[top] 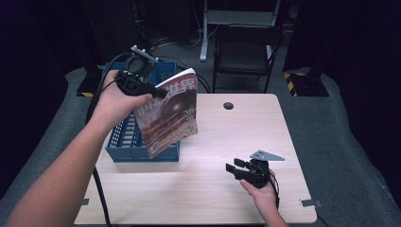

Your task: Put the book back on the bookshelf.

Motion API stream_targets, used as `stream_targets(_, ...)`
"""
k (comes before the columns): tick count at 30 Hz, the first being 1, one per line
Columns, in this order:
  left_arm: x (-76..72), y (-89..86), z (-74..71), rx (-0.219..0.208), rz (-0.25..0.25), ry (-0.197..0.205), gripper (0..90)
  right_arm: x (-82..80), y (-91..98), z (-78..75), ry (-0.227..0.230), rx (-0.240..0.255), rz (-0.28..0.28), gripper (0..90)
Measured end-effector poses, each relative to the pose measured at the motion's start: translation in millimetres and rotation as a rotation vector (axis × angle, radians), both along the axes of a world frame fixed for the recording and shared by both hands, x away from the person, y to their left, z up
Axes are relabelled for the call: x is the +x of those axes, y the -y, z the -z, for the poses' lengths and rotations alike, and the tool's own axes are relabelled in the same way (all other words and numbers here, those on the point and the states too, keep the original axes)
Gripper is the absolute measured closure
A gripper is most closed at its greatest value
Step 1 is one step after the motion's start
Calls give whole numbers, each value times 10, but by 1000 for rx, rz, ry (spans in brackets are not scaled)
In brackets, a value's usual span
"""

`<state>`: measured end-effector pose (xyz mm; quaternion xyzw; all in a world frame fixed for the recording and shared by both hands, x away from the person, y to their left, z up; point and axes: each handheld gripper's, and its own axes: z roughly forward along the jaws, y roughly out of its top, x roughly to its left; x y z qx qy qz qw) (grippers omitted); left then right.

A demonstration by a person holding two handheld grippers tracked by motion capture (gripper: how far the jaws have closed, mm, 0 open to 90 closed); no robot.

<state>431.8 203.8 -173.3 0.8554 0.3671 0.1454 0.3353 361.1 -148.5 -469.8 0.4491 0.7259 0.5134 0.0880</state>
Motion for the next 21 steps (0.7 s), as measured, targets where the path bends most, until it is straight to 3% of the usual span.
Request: stream_targets(21,-2,-437,-21,-16,-119,5,836,1,-8,13,-9,-2,0,495)
